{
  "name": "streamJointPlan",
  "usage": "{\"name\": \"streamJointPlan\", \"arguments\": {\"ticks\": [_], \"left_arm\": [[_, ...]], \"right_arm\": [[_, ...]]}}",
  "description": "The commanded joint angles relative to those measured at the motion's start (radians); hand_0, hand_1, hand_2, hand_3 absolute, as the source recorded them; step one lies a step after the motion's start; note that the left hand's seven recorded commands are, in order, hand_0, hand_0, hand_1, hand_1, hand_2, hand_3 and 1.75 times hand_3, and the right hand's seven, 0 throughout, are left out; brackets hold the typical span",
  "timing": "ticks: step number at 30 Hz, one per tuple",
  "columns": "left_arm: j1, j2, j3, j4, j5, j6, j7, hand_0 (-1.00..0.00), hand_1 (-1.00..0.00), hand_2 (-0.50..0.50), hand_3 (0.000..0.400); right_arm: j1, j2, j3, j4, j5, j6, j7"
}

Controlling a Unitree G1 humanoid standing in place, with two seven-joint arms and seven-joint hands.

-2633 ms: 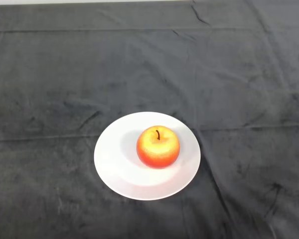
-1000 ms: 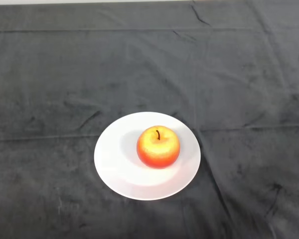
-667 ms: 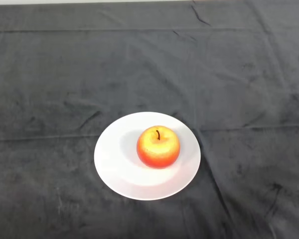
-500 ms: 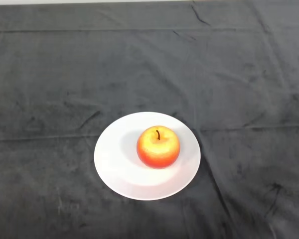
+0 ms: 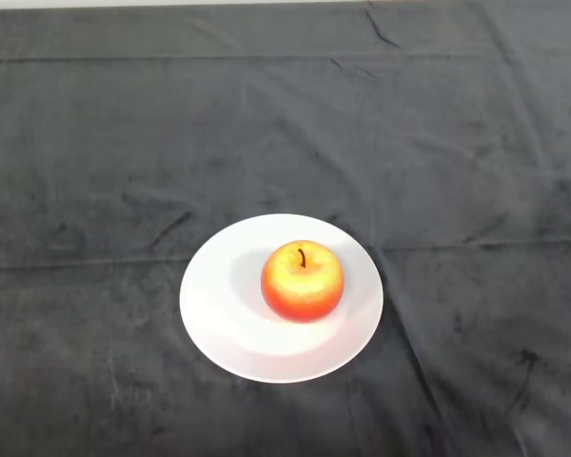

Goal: Move the apple to the plate

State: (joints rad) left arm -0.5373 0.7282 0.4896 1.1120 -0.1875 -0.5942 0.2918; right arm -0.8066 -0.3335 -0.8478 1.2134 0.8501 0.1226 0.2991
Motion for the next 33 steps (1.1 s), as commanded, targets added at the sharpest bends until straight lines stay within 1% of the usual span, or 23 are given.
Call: {"name": "streamJointPlan", "arguments": {"ticks": [1,33], "left_arm": [[-0.035,0.052,0.014,0.035,0.015,-0.022,-0.011,0.0,0.0,0.0,0.0],[-0.041,0.045,0.009,0.04,0.022,-0.018,-0.011,0.0,0.0,0.0,0.0]], "right_arm": [[-0.028,-0.027,-0.0198,-0.008,0.0129,-0.009,0.0094],[-0.028,-0.027,-0.0203,-0.008,0.0124,-0.009,0.0096]]}}
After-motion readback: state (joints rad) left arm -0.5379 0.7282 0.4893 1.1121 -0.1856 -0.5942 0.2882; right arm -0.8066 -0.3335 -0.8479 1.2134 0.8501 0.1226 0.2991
